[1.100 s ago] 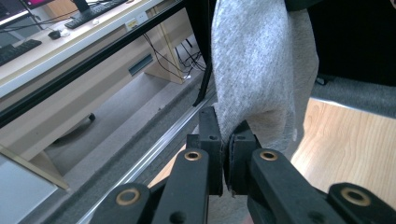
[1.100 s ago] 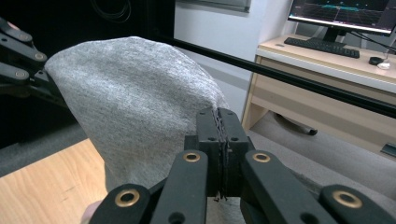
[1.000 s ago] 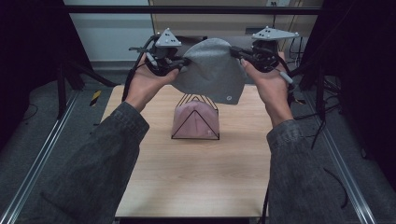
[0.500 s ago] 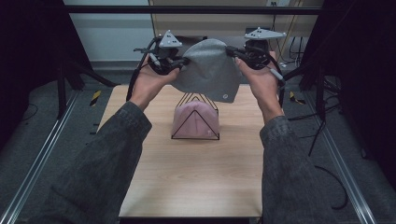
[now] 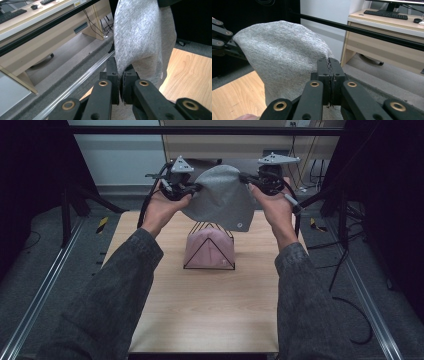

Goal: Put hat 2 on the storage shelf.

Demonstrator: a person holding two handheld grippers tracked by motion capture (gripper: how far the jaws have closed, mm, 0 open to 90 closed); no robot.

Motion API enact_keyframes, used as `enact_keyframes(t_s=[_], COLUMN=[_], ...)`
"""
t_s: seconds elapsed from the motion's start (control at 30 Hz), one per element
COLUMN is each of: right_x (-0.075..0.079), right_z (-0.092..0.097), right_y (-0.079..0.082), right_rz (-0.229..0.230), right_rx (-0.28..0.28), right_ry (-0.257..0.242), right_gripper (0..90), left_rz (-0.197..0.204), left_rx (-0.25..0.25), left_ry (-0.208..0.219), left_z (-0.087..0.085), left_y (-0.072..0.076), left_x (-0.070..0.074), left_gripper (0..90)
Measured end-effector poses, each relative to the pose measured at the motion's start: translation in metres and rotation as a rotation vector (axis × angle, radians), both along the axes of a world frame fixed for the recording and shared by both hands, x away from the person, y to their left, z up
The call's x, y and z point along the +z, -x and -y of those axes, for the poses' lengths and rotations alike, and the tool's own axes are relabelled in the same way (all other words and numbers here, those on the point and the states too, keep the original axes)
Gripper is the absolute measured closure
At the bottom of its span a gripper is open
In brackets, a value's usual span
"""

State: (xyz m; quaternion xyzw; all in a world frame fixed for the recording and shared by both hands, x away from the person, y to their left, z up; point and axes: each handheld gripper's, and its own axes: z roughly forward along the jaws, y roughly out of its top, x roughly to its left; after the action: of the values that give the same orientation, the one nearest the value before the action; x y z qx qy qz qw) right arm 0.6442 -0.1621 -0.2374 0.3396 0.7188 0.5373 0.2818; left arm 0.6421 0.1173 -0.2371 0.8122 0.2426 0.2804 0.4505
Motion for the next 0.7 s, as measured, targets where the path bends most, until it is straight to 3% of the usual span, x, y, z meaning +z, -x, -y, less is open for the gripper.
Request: enact_keyframes(t_s=[0.7], right_x=[-0.009], right_z=[-0.008], right_y=[-0.002], right_rz=[-0.016], right_rx=[0.013], right_ry=[0.01], right_gripper=[89.5], left_rz=[-0.014], left_rx=[0.004], left_ry=[-0.015], left_z=[-0.008], left_y=[0.0], left_x=[-0.013], left_gripper=[87.4])
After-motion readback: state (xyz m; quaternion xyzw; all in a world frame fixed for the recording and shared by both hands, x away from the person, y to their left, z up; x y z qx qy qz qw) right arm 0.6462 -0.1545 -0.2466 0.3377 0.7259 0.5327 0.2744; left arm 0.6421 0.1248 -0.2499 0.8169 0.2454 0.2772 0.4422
